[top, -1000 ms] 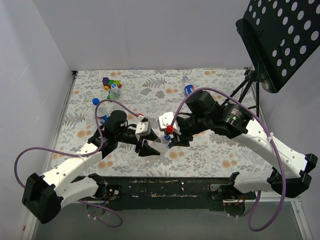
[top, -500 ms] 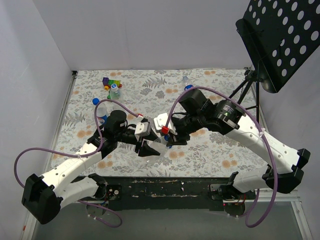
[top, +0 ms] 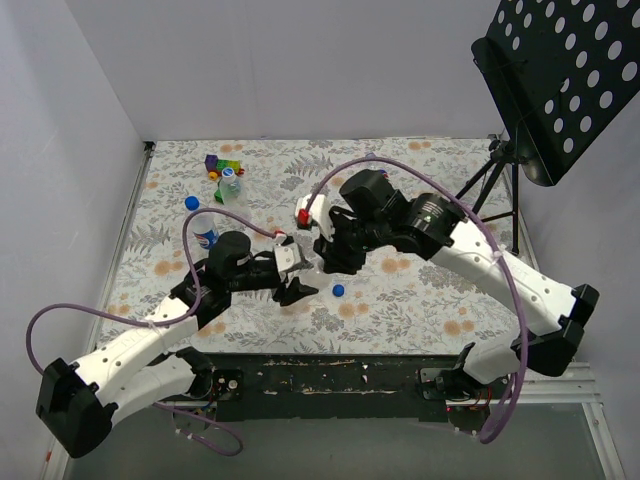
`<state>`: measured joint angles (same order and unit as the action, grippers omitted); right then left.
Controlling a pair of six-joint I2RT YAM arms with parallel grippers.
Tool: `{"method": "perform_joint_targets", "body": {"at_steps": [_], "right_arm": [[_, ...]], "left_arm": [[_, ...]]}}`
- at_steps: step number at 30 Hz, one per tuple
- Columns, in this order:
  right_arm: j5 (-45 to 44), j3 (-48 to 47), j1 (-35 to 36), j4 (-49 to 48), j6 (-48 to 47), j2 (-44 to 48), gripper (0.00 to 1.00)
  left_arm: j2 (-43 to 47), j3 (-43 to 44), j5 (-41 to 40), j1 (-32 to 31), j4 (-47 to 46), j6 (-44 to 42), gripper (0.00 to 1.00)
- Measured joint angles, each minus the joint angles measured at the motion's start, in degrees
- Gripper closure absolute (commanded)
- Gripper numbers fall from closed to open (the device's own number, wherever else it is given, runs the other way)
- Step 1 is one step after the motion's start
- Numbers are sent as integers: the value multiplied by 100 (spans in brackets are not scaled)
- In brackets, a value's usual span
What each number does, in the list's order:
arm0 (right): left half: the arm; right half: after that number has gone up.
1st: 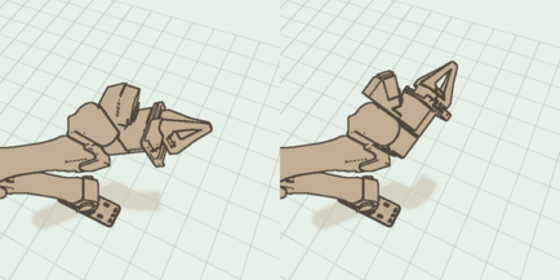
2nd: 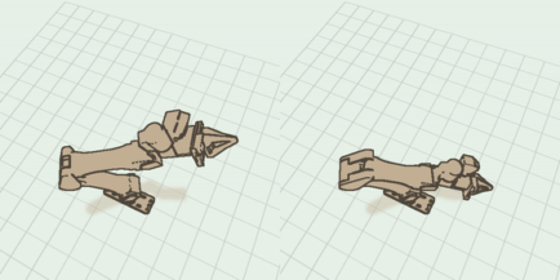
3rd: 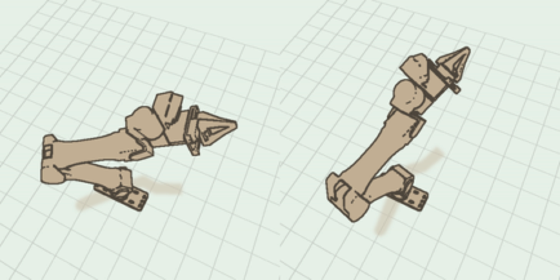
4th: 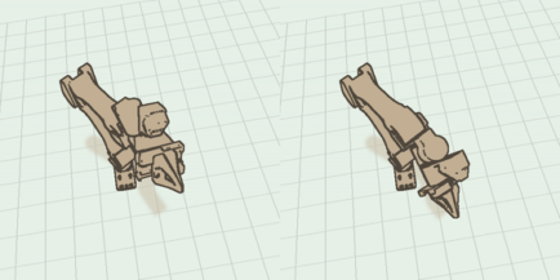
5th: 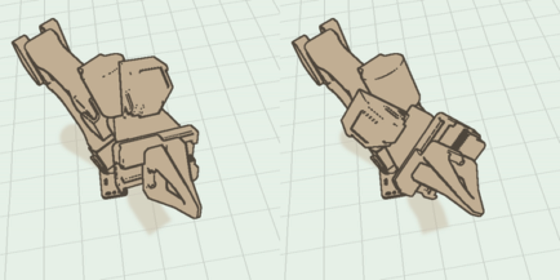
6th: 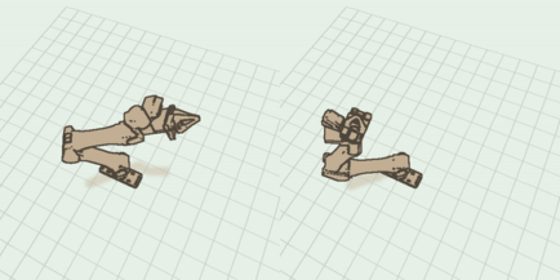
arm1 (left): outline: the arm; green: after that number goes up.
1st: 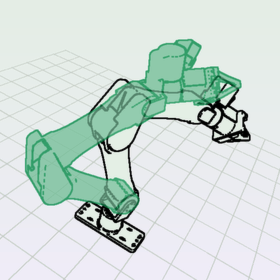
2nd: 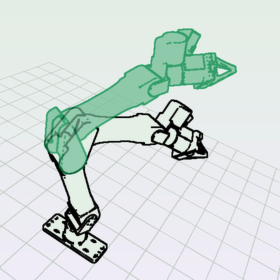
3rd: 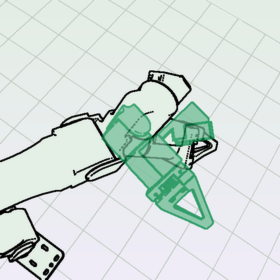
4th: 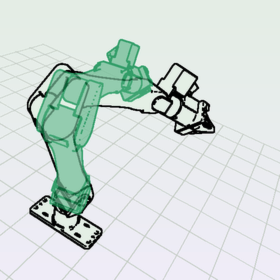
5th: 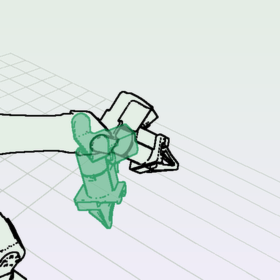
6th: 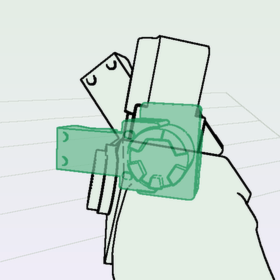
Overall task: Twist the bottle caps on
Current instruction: Screw the bottle cap onto the plastic bottle.
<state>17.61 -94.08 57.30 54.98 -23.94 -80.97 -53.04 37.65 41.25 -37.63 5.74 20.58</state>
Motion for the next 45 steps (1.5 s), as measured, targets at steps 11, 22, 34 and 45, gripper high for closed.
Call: {"method": "perform_joint_targets", "body": {"at_steps": [11,22,34,45], "right_arm": [[-1338,944,-116,-1456,3794,-529,74],[-1458,802,-42,-1687,3499,387,26],[234,673,-22,-850,160,1237,32],[935,236,-22,70,-1263,632,40]], "left_arm": [[136,-927,-5735,-1805,-636,-883,100],[704,-903,-5517,-1331,-994,-999,100],[111,-13,-1137,-280,-59,-391,100],[-273,175,791,-256,225,-210,100]]}}
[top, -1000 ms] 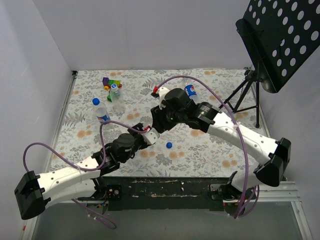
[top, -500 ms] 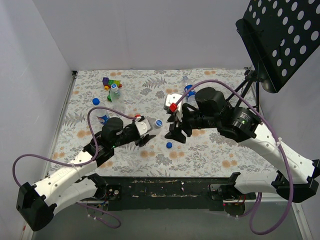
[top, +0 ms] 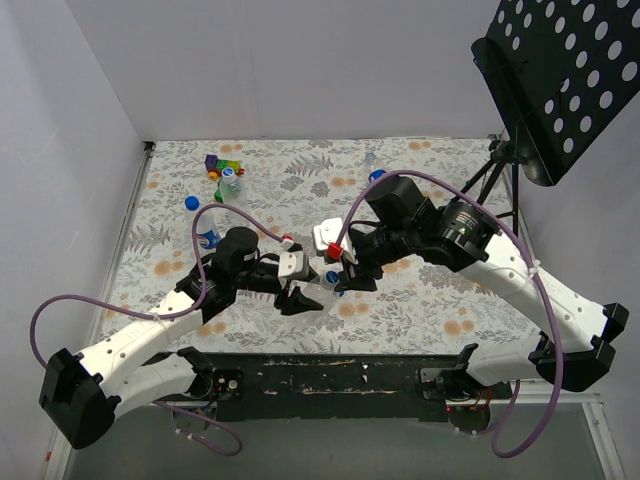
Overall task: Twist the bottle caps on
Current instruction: Screw the bottle cap onto the plastic bottle.
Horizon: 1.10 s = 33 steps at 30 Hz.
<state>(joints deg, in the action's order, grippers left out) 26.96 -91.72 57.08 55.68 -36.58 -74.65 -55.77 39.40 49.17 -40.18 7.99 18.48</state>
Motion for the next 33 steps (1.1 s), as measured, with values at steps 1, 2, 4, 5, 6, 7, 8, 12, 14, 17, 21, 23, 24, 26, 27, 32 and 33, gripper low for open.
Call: {"method": "perform_joint_targets", "body": {"at_steps": [1,2,4,5,6,7,8,12,14,17,21,23,24,26,27,32,33], "right_arm": [[31,-9,0,35,-52,-9,41],[59,-13,0,74,-98,-20,42],[105,-37,0,146,-146,-46,44],[136,-42,0,153,-170,-63,45],[164,-46,0,166,-199,-85,46],[186,-55,0,184,-223,-111,47],[201,-72,0,212,-243,-144,48],[284,-87,0,306,-286,-234,60],[306,-92,0,321,-302,-260,69],[293,-136,-2,345,-271,-306,86],[26,-140,-13,291,-28,-348,99],[-289,-140,-33,197,299,-393,99],[-490,-138,-46,116,529,-426,99],[-933,-59,-63,-120,1016,-490,99],[-1176,33,-79,-291,1292,-505,99],[-2166,1152,-313,-1456,3150,-352,99],[-2251,1381,-385,-1596,3475,-330,99]], "left_arm": [[0,0,72,0,0,11,100],[0,0,118,0,2,20,100],[0,0,195,2,4,35,100],[0,0,229,2,9,39,100],[0,0,254,7,15,39,100],[0,0,273,7,20,42,100],[0,0,284,11,20,42,100],[0,0,334,20,20,42,100],[0,0,361,22,31,42,100],[0,2,369,24,66,42,100],[0,0,57,22,98,103,100],[9,-9,-337,20,81,160,100],[13,-24,-605,15,39,197,100],[13,-42,-1311,-33,-9,238,100],[13,-59,-1731,-85,-33,247,100],[7,-361,-4310,-610,-247,286,100],[7,-391,-4846,-793,-365,273,100]]}}
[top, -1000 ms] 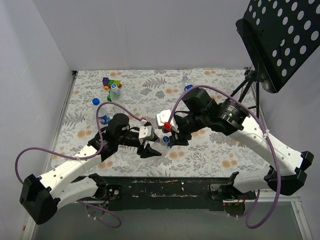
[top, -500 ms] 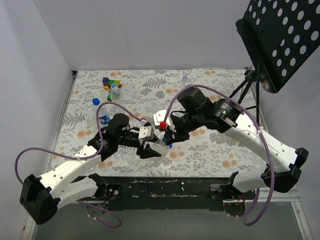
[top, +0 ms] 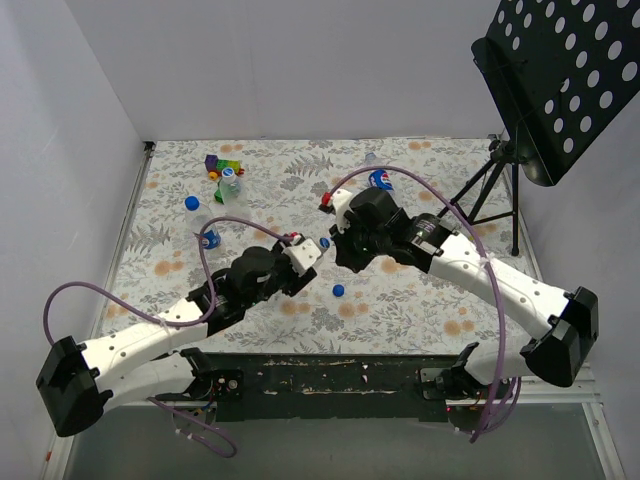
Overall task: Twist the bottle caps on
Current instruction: Screw the bottle cap onto the plastic bottle.
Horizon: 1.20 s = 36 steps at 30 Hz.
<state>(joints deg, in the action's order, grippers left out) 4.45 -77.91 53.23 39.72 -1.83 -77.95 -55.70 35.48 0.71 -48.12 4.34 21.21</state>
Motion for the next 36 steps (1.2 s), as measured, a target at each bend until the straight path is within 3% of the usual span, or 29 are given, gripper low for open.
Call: {"method": "perform_joint_targets", "body": {"at_steps": [3,6,11,13,16,21,27,36], "right_arm": [[9,914,-413,-643,1207,92,99],[144,1681,-743,-1196,2013,284,98],[413,1620,-748,-1451,1910,592,62],[509,1368,-745,-1392,1453,741,48],[737,1047,-748,-1311,678,984,38],[1563,761,-748,-1082,-688,1375,30],[2691,450,-748,-527,-2208,1416,30],[3689,-66,-748,105,-3254,1069,38]], "left_arm": [[-2,-9,-1388,-636,-404,-114,100],[-22,-9,-2273,-1003,-688,-225,100],[35,-31,-2382,-852,-774,-160,100],[94,-31,-1945,-542,-732,-52,100],[151,-13,-894,136,-645,94,100],[164,107,1349,787,-260,118,100],[166,221,3473,789,24,22,100],[-83,402,4662,789,173,9,100]]}}
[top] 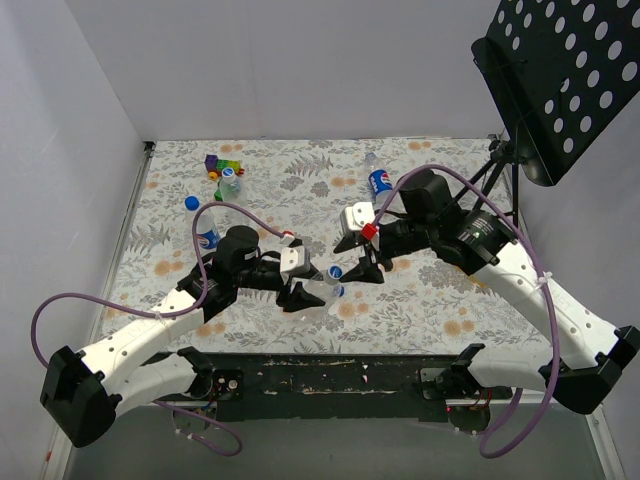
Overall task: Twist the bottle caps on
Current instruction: Screw the bottle cap onto the plastic bottle.
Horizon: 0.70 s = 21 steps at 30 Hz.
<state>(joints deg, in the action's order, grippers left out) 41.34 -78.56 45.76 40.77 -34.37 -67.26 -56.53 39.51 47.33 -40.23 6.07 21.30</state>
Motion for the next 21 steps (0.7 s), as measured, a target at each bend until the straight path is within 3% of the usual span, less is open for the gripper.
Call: {"method": "perform_joint_targets", "body": {"at_steps": [21], "right_arm": [[822,-356,24,649,-472,-579,54]], "left_arm": [[2,0,393,0,-4,11,100]]}}
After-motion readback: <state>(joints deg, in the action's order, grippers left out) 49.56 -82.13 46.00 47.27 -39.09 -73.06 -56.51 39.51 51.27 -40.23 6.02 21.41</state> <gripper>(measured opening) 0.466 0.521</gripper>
